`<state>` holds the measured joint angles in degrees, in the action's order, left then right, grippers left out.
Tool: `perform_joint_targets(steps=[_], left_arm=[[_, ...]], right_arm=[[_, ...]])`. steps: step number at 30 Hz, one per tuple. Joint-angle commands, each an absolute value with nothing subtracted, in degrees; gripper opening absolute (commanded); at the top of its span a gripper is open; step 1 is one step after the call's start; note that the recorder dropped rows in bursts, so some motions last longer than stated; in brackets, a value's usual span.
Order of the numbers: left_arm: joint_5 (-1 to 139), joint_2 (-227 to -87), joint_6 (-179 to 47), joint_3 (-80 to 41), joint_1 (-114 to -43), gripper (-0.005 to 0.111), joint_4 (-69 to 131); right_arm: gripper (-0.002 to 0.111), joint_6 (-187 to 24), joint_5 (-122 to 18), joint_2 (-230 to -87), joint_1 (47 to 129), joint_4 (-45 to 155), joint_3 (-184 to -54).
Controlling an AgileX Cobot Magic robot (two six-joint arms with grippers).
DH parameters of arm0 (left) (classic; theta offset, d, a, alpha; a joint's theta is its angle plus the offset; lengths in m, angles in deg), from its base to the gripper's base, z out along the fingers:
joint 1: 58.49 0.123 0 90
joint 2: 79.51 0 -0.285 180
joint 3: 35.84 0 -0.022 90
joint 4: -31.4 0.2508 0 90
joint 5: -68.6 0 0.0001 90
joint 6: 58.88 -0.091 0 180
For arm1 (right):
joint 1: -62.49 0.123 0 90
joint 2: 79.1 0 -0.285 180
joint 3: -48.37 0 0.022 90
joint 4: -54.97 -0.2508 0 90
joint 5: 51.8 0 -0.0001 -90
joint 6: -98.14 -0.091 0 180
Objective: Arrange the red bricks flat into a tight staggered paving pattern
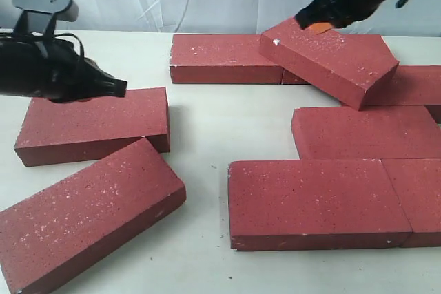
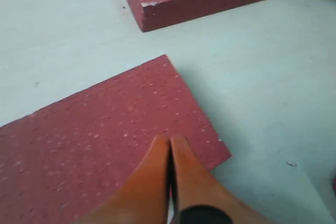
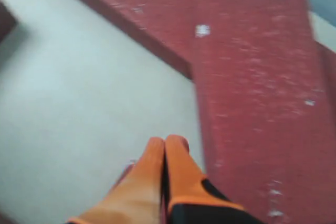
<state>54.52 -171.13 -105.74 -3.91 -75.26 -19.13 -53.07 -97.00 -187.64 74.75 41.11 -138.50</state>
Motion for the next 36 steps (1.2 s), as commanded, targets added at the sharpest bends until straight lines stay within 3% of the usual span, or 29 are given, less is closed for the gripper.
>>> perform_joint_targets(steps=[1,5,9,12,15,22,27,36], left_arm=[[50.44,-180.8,-112.08,-13.31,-79.94,0.0,-22.54],[50.16,-188.58,-112.04,-21.95,-81.48,0.0,-18.83],[47.56,-189.12,-110.88,-20.08,-75.05,0.0,-10.95],[41.2,-187.8,-110.88,-16.8,-64.98,0.0,-9.1],[44.19,-184.16,-110.88,-11.91,-55.45,0.0,-10.84],[42.2,-180.24,-110.88,-7.14,-41.67,0.0,-14.38],[50.64,-183.12,-111.45,-5.12,-37.59,0.0,-18.01],[41.17,-192.06,-127.07,-4.95,-37.08,0.0,-34.03]], right_arm=[[-0.001,-52.14,-93.69,-191.29,64.57,41.39,-141.4],[-0.001,-51.11,-101.15,-198.3,61.22,38.47,-148.83],[-0.001,-23.49,-113.86,-200.35,63.86,8.92,-150.71],[-0.001,-23.27,-115.49,-201.2,72.78,8.58,-150.71],[-0.001,-25.29,-112.82,-203.05,83.43,14.27,-150.71],[-0.001,-28.03,-109.83,-208.43,97.37,20.35,-151.01],[-0.001,-32.66,-104.79,-212.25,100.86,23.49,-154.7],[-0.001,-34.49,-107.62,-218.46,102.51,26.4,-162.88]])
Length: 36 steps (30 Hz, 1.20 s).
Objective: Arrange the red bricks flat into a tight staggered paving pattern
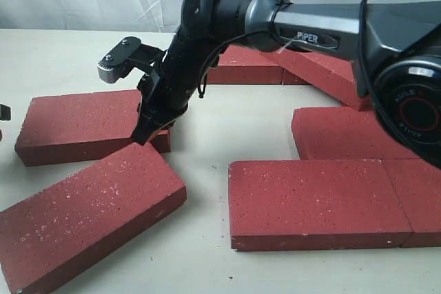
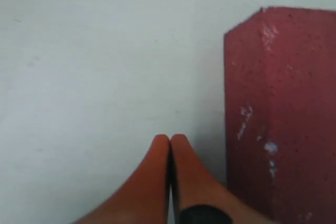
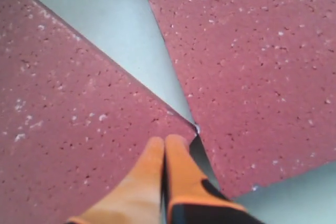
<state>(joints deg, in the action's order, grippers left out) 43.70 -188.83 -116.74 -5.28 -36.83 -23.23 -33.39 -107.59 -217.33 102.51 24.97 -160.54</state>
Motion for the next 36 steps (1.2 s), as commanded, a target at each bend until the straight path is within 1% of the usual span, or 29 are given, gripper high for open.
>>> perform_joint_targets(steps=[1,5,9,14,19,22,26,29,32,36], left_arm=[[40.28,-192.84,-129.27,-4.95,-37.08,0.0,-36.54],[31.82,-194.64,-135.1,-6.5,-37.08,0.0,-41.06],[27.06,-196.06,-139.95,-7.23,-37.23,0.0,-45.38],[27.46,-197.15,-143.87,-7.57,-40.02,0.0,-48.74],[30.27,-197.29,-145.15,-8.13,-44.11,0.0,-50.83],[32.74,-197.29,-146.52,-8.26,-45.42,0.0,-52.96],[32.64,-197.29,-149.9,-8.75,-46.35,0.0,-56.97],[31.19,-197.29,-151.36,-8.75,-47.18,0.0,-58.95],[29.6,-197.29,-152.22,-8.75,-47.72,0.0,-58.79],[29.54,-197.29,-152.2,-8.9,-47.71,0.0,-59.06]], right_arm=[[-0.001,-34.49,-106.83,-218.51,102.37,26.7,-162.93],[-0.001,-34.6,-105.13,-218.51,102.28,27.7,-162.93],[-0.001,-36.26,-102.28,-218.76,102.15,29.43,-162.93],[-0.001,-38.52,-98.32,-219.48,101.78,33.14,-162.98],[-0.001,-41.07,-98.53,-219.48,101.78,36.32,-162.98],[-0.001,-44.9,-98.22,-219.48,101.78,40.72,-162.98],[-0.001,-47.93,-97.67,-219.02,101.78,42.92,-162.98],[-0.001,-48.08,-101.02,-217.31,101.78,43.06,-162.98],[-0.001,-47.49,-109.24,-214.98,101.78,42.27,-162.98],[-0.001,-45.95,-115.92,-214.06,101.78,43.13,-162.98]])
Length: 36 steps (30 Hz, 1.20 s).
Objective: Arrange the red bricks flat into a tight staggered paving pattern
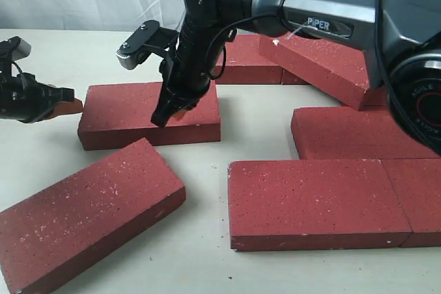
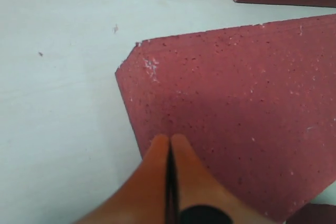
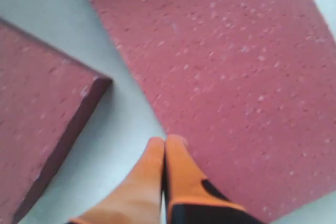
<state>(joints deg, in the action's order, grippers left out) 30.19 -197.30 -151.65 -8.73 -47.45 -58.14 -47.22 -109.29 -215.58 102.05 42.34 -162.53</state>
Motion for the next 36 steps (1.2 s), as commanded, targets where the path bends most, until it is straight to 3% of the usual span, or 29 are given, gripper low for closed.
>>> perform_joint_targets(steps=[1,7,20,36], left_arm=[[29.66,-197.29,-152.2,-8.9,-47.71,0.0,-59.06],[30.0,-197.29,-152.2,-8.9,-47.71,0.0,-58.05],[34.21,-197.52,-152.23,-9.1,-48.82,0.0,-57.56],[33.23,-208.97,-152.74,-19.84,-53.45,0.0,-62.19]], right_arm=[[-0.001,-45.85,-116.87,-214.18,101.78,43.01,-162.98],[-0.001,-44.41,-118.62,-217.17,101.78,42.65,-162.98],[-0.001,-44.41,-107.94,-220.91,101.78,44.58,-162.98],[-0.001,-44.63,-100.69,-221.32,99.17,46.44,-162.98]])
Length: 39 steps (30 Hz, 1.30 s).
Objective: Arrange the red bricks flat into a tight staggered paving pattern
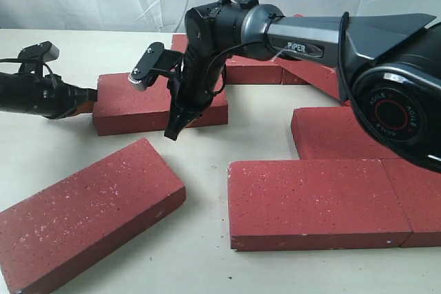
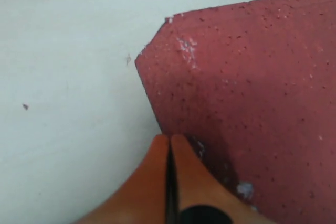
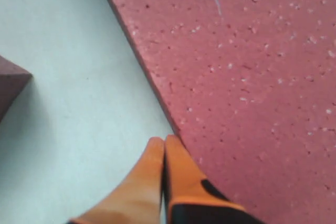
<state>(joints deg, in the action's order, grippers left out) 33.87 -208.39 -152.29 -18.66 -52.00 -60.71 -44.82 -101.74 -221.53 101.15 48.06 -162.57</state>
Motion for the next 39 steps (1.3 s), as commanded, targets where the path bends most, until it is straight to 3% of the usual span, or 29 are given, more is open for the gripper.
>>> perform_joint_targets(steps=[1,25,39], left_arm=[[33.18,-208.97,-152.95,-20.05,-53.7,0.0,-62.47],[34.96,-208.97,-157.86,-21.43,-61.44,0.0,-67.64],[41.53,-208.97,-157.77,-21.43,-60.16,0.0,-64.36]], right_arm=[[-0.001,-44.63,-101.22,-221.32,99.1,45.45,-162.98],[-0.001,-47.59,-110.52,-220.6,95.63,49.87,-162.98],[-0.001,-48.54,-115.75,-217.47,93.28,49.73,-161.87]])
